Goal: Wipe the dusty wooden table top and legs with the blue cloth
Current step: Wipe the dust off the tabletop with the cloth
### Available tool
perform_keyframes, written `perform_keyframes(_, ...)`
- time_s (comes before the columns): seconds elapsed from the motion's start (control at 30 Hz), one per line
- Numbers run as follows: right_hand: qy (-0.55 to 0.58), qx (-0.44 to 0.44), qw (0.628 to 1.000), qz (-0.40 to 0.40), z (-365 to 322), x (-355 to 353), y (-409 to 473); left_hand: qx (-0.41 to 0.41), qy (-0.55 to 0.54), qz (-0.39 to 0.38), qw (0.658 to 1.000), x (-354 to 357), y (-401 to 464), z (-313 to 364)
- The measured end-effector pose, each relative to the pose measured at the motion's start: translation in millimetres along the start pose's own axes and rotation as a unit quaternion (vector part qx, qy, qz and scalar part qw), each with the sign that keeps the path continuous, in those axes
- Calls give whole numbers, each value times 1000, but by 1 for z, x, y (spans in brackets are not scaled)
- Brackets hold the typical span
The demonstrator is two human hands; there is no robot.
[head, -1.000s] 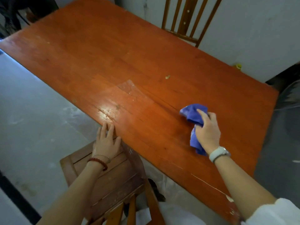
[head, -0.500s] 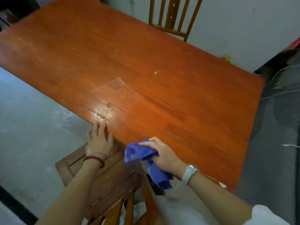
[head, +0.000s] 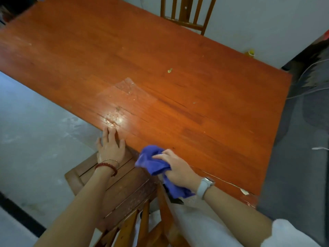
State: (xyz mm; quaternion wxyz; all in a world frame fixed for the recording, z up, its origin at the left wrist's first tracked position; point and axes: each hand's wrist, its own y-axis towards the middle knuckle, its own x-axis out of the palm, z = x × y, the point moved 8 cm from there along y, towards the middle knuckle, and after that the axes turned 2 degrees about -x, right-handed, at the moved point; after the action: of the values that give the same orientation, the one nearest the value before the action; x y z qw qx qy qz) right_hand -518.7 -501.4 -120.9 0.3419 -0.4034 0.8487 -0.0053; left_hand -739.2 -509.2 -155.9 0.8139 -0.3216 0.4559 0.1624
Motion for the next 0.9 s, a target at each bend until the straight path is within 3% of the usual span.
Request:
perform_keyframes(0.07,37,-29,999,-5,-17,-7,20,5,5,-9,1000,0,1,-1)
perform_keyframes(0.17,34,-9,988,152,-12,-60,47,14,15,-16,1000,-3,1,-3)
perform_keyframes(0.3,-24,116,946,303,20,-132,85,32,32,10,999,-14,-3,-2)
perform_keyframes(0.43,-40,209,912,351,43,-160,133,16,27,56,998,-29,8,-12)
perform_keyframes(0.53,-89,230,917,314,27,-138,177,4,27,55,998,-35,26,-23)
perform_keyframes(0.6,-165,116,951,236,-16,-89,203,7,28,57,998,-44,41,-29)
perform_keyframes(0.7,-158,-133,978,16,-88,17,192,9,1,81,997,-65,62,-43)
perform_keyframes(0.77,-92,-193,966,-148,-106,54,170,-24,-34,70,997,-77,74,-53)
perform_keyframes(0.8,-59,-199,961,-184,-107,53,167,-39,-49,59,996,-78,79,-57)
perform_keyframes(0.83,-35,-192,965,-177,-102,40,172,-44,-50,52,996,-80,84,-58)
perform_keyframes(0.9,-7,-150,986,-70,-83,-5,199,-39,-27,35,998,-80,93,-57)
